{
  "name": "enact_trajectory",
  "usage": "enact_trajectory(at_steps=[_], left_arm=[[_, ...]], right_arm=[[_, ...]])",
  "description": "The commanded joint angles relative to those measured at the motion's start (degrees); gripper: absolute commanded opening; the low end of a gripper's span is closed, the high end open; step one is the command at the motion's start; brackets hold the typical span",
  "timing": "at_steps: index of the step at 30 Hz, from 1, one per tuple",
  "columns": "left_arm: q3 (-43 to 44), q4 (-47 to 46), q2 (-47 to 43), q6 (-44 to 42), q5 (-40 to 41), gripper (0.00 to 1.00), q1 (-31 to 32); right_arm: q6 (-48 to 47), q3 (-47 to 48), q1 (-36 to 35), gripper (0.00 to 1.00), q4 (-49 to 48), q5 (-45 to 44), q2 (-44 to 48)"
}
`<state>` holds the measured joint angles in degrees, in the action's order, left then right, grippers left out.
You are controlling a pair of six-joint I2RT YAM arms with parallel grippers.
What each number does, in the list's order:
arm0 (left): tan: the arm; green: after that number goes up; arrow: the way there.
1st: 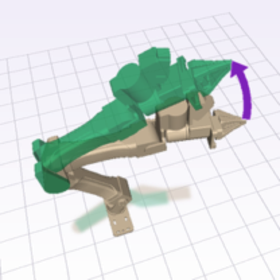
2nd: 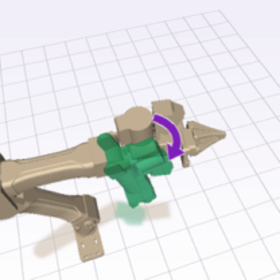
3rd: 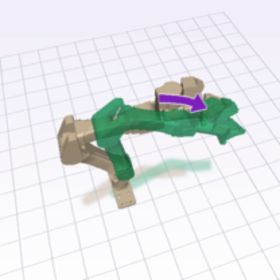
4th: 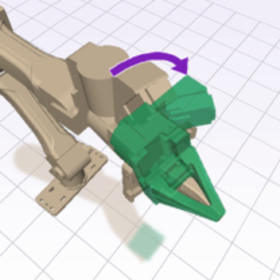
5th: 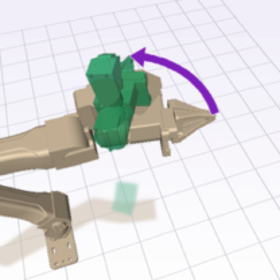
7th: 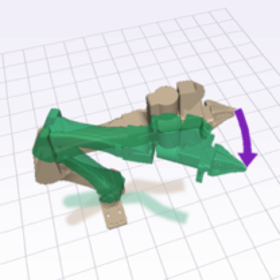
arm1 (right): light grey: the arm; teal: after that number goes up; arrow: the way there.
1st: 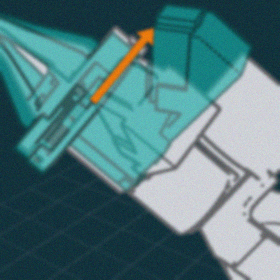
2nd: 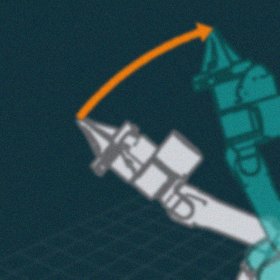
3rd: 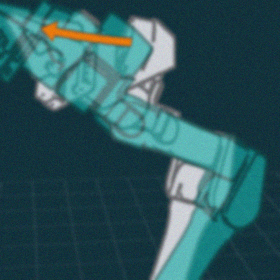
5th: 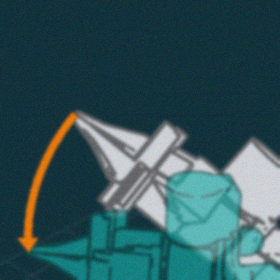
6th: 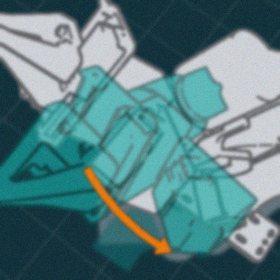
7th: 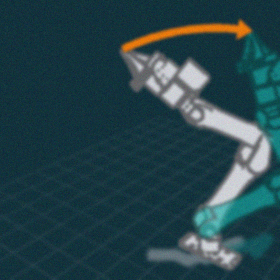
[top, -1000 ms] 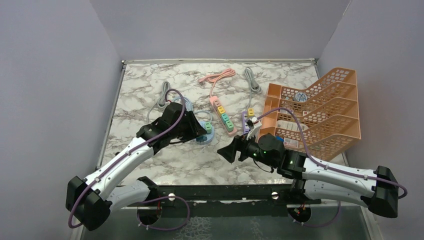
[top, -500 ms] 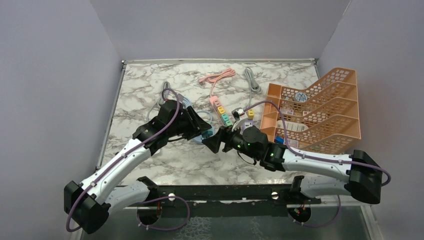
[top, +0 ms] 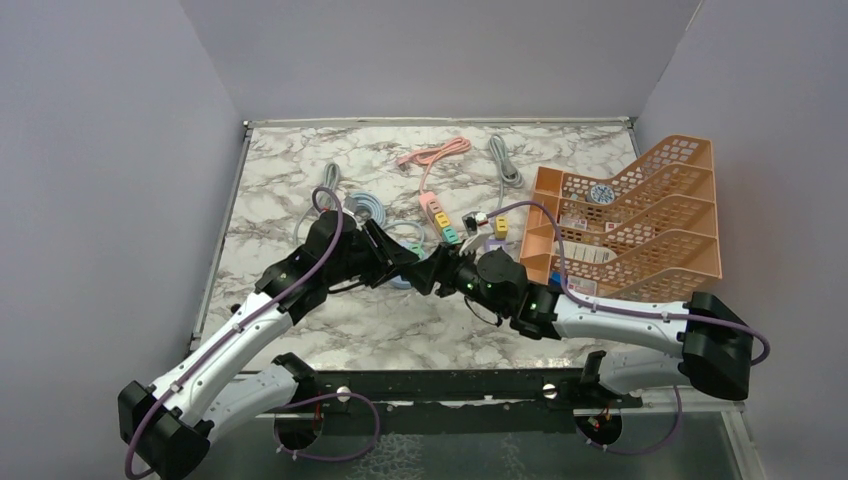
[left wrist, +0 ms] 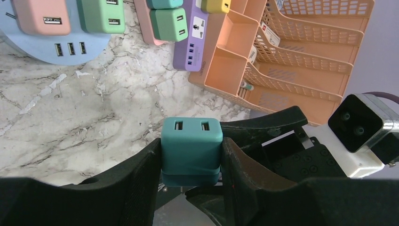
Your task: Insert the plug
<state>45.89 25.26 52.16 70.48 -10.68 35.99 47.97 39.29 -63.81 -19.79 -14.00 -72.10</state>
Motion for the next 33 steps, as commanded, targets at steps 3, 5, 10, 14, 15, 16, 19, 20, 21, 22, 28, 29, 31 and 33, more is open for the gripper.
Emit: enact_trajectory(at_steps=[3, 5, 10, 14, 15, 16, 19, 20, 21, 22, 28, 29, 31, 33], left_arm=[[-0.35, -1.19, -1.34, 1.78, -1.40, 0.39, 0.00], [0.56, -1.17, -0.92, 0.83, -1.73, 0.43, 0.00], [1.47, -1.05, -0.89, -1.43, -2.66, 0.59, 0.02], [6.01, 1.58, -0.94, -11.23, -2.11, 0.73, -0.09], [8.04, 3.17, -0.87, -14.47, -1.42, 0.76, -0.07], [9.75, 4.58, -0.98, -17.47, -0.62, 0.81, -0.05], [13.58, 6.31, -2.06, -25.03, -0.26, 0.98, -0.08], [14.42, 6.30, -2.49, -27.04, -0.80, 0.99, -0.10], [15.24, 6.25, -2.90, -28.90, -1.62, 0.99, -0.12], [16.13, 6.27, -3.15, -30.98, -2.78, 0.99, -0.13], [21.23, 6.69, -2.93, -40.64, -13.38, 0.99, -0.09], [21.82, 6.80, -2.82, -42.00, -15.60, 0.99, -0.08], [23.01, 7.46, -2.18, -44.12, -20.55, 0.98, -0.06], [24.49, 8.65, -1.01, -45.17, -26.15, 0.94, -0.07]], right_arm=[[0.78, 1.88, -0.23, 0.47, -2.61, -1.81, -0.87], [-0.01, 2.12, -0.26, 0.39, -2.63, -1.02, -1.02], [-2.52, 1.66, -0.10, 0.24, -3.66, 1.51, -0.67], [-6.93, 2.31, 0.80, 0.19, -3.01, 7.00, 0.41], [-7.73, 2.39, 1.46, 0.18, -2.53, 9.37, 0.83], [-8.43, 2.29, 2.24, 0.18, -2.11, 11.94, 1.43], [-10.15, 1.85, 4.54, 0.18, -0.73, 20.13, 3.51], [-10.51, 1.80, 5.35, 0.18, 0.02, 22.89, 4.33], [-10.85, 1.84, 6.34, 0.18, 0.62, 25.69, 5.28], [-10.95, 1.78, 7.35, 0.18, 1.26, 28.40, 6.22], [-10.26, 1.59, 14.96, 0.19, 2.02, 45.56, 11.96], [-10.00, 1.77, 16.20, 0.19, 2.04, 48.53, 12.61], [-9.40, 2.35, 18.48, 0.19, 2.10, 53.80, 13.86], [-9.04, 3.37, 19.80, 0.19, 3.73, 57.45, 15.11]])
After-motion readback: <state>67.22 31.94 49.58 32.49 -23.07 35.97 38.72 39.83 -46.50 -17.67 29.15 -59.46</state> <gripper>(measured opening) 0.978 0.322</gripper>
